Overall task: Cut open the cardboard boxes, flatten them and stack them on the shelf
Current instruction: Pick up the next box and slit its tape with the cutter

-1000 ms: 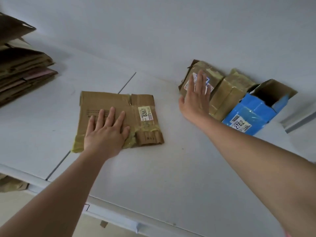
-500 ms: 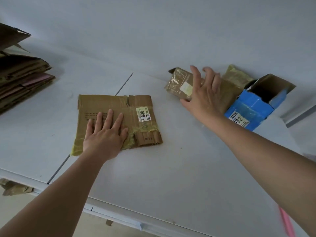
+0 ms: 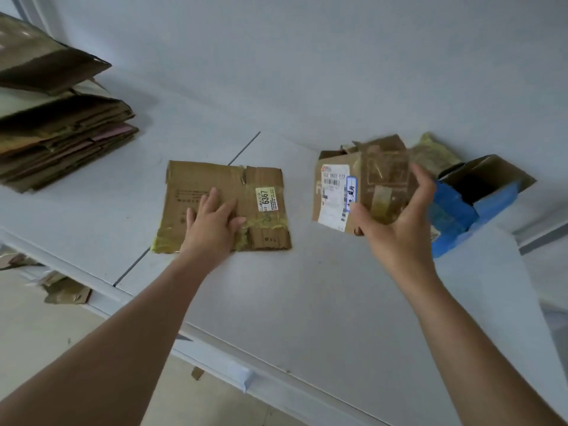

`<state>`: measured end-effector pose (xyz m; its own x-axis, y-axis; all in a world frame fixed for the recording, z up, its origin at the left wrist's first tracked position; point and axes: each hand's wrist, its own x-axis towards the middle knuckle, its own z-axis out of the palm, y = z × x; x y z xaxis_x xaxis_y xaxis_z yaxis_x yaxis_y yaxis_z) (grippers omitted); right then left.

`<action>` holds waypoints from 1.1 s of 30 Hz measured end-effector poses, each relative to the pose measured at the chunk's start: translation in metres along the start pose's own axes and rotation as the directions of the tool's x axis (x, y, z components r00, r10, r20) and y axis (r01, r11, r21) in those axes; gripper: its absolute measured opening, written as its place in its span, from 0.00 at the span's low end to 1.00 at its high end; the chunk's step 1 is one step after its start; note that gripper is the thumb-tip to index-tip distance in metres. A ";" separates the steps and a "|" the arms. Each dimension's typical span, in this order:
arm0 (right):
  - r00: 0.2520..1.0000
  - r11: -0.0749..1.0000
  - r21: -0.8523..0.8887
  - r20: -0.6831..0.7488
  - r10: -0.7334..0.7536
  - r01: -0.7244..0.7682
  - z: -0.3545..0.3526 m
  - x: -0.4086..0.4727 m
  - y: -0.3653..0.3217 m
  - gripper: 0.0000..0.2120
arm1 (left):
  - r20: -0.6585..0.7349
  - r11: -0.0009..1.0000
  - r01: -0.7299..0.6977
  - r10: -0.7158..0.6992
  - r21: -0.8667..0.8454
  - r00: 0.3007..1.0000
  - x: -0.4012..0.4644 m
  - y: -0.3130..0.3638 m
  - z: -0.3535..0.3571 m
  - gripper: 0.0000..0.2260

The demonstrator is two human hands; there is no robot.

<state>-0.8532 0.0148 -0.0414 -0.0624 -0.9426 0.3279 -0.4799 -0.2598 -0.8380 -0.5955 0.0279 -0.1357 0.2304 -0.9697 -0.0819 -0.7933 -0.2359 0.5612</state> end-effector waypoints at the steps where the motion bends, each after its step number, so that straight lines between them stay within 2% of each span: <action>1: 0.996 0.991 0.104 0.022 0.084 -0.086 -0.008 -0.015 -0.002 0.39 | -0.053 0.991 -0.059 0.053 -0.120 0.997 -0.008 0.009 -0.004 0.22; 3: 0.955 0.928 0.230 0.091 0.281 -0.295 -0.024 -0.042 -0.003 0.34 | -0.165 0.945 -0.186 0.145 -0.269 0.976 -0.035 0.030 -0.009 0.23; 4: 0.907 0.864 0.277 0.144 0.395 -0.420 -0.032 -0.054 -0.003 0.30 | -0.191 0.903 -0.223 0.162 -0.367 0.968 -0.052 0.042 -0.011 0.24; 7: 0.676 0.574 0.360 0.335 0.657 -0.736 -0.053 -0.083 -0.002 0.20 | -0.076 0.681 -0.169 0.164 -0.713 0.984 -0.106 0.077 -0.008 0.23; 9: 0.500 0.392 0.318 0.435 0.749 -0.863 -0.067 -0.093 -0.005 0.22 | 0.007 0.538 -0.092 0.180 -0.838 0.984 -0.133 0.094 -0.002 0.27; 10: 0.432 0.348 0.260 0.455 0.779 -0.901 -0.074 -0.096 -0.007 0.25 | 0.041 0.494 -0.053 0.178 -0.868 0.983 -0.143 0.101 0.003 0.29; 11: 0.383 0.332 0.191 0.464 0.799 -0.924 -0.080 -0.099 -0.008 0.29 | 0.067 0.491 -0.026 0.171 -0.871 0.983 -0.152 0.109 0.007 0.29; 13: 0.339 0.374 0.026 0.480 0.809 -0.927 -0.094 -0.103 -0.009 0.34 | 0.068 0.601 -0.015 0.115 -0.799 0.991 -0.163 0.123 0.012 0.29; 15: 0.345 0.463 -0.127 0.503 0.792 -0.877 -0.106 -0.108 -0.006 0.43 | 0.061 0.723 0.005 0.051 -0.691 0.997 -0.168 0.132 0.012 0.30; 17: 0.404 0.567 -0.210 0.514 0.757 -0.796 -0.116 -0.111 -0.005 0.49 | 0.083 0.780 0.033 0.025 -0.625 0.996 -0.167 0.138 0.012 0.29; 19: 0.522 0.696 -0.245 0.508 0.685 -0.675 -0.121 -0.113 -0.003 0.44 | 0.124 0.833 0.054 0.018 -0.551 0.992 -0.161 0.142 0.011 0.23; 20: 0.548 0.727 -0.252 0.515 0.660 -0.639 -0.122 -0.115 -0.001 0.39 | 0.139 0.857 0.069 0.003 -0.510 0.990 -0.158 0.145 0.012 0.22; 21: 0.536 0.721 -0.255 0.521 0.664 -0.644 -0.120 -0.119 0.002 0.35 | 0.144 0.872 0.094 -0.028 -0.480 0.989 -0.154 0.147 0.013 0.23; 23: 0.486 0.650 -0.229 0.498 0.718 -0.725 -0.113 -0.127 0.009 0.28 | 0.120 0.865 0.166 -0.123 -0.473 0.985 -0.150 0.156 0.016 0.24; 25: 0.533 0.631 -0.140 0.416 0.737 -0.763 -0.106 -0.135 0.018 0.25 | 0.078 0.855 0.160 -0.140 -0.493 0.987 -0.149 0.165 0.019 0.19; 28: 0.606 0.662 -0.081 0.331 0.723 -0.745 -0.102 -0.136 0.026 0.24 | 0.098 0.827 0.122 -0.081 -0.550 0.992 -0.154 0.167 0.024 0.09; 32: 0.591 0.700 -0.127 0.442 0.674 -0.703 -0.108 -0.134 0.024 0.25 | 0.098 0.718 0.142 -0.103 -0.682 0.990 -0.168 0.149 0.028 0.06; 33: 0.615 0.726 -0.134 0.443 0.652 -0.674 -0.114 -0.132 0.026 0.25 | 0.088 0.713 0.134 -0.102 -0.688 0.991 -0.170 0.146 0.029 0.06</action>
<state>-0.9569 0.1562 -0.0569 0.0361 -0.8420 -0.5383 -0.4234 0.4751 -0.7714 -0.7666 0.1561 -0.0638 0.2594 -0.9425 -0.2105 -0.1472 -0.2540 0.9559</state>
